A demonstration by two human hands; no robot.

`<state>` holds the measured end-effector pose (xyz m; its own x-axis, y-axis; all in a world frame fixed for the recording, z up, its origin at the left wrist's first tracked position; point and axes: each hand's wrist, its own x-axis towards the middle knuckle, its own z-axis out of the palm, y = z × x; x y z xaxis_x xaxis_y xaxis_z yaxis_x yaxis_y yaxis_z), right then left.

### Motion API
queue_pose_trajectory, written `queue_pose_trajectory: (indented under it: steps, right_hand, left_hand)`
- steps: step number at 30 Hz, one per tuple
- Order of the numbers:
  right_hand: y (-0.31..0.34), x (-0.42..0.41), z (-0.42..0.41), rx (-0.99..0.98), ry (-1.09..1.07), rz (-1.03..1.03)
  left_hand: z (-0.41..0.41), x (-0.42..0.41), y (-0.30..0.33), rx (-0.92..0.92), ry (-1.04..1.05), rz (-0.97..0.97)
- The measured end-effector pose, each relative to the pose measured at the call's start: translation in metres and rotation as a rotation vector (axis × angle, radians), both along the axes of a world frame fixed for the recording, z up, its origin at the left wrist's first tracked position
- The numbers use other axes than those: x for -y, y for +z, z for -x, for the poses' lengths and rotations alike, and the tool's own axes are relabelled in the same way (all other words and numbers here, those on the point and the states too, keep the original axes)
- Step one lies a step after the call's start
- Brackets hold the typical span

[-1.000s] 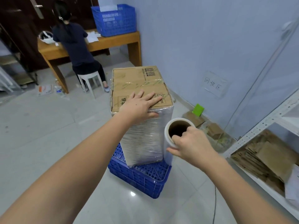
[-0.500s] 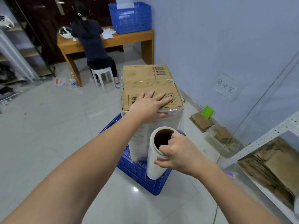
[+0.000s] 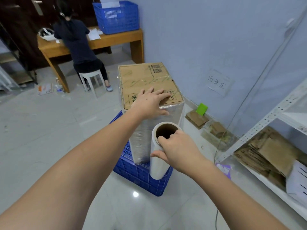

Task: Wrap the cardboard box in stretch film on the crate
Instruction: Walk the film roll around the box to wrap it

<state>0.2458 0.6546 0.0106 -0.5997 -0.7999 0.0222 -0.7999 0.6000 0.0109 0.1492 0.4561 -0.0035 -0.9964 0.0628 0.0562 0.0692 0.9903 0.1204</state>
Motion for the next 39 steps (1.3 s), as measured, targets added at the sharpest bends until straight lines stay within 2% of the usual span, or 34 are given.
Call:
queue_pose_trajectory:
  steps: [2, 4, 7, 10, 13, 16, 23, 30, 39]
  right_hand:
    - [0.003, 0.008, -0.008, 0.014, -0.017, 0.022]
    - [0.002, 0.016, -0.015, -0.008, -0.047, 0.03]
    - [-0.001, 0.032, -0.024, 0.026, -0.194, 0.0]
    - [-0.006, 0.05, -0.032, 0.001, -0.331, -0.011]
    - [-0.012, 0.065, -0.034, -0.065, -0.473, 0.009]
    - [-0.023, 0.075, -0.033, -0.128, -0.624, 0.086]
    - [-0.037, 0.083, -0.037, -0.276, -0.714, 0.147]
    - [-0.036, 0.088, -0.039, -0.29, -0.755, 0.095]
    - [-0.045, 0.085, -0.031, -0.318, -0.723, 0.166]
  left_hand:
    - [-0.001, 0.003, 0.005, -0.006, -0.04, -0.075]
    - [-0.003, 0.01, 0.013, 0.005, -0.088, -0.236]
    - [-0.006, 0.038, 0.02, 0.099, -0.181, -0.46]
    - [-0.01, 0.08, 0.015, 0.159, -0.312, -0.287]
    - [-0.019, 0.114, 0.004, 0.062, -0.451, -0.097]
    - [-0.024, 0.124, -0.009, 0.004, -0.465, 0.014]
    - [-0.026, 0.114, -0.023, -0.152, -0.392, -0.003]
    - [-0.025, 0.114, -0.025, -0.162, -0.376, 0.009]
    - [-0.025, 0.114, -0.021, -0.117, -0.377, -0.007]
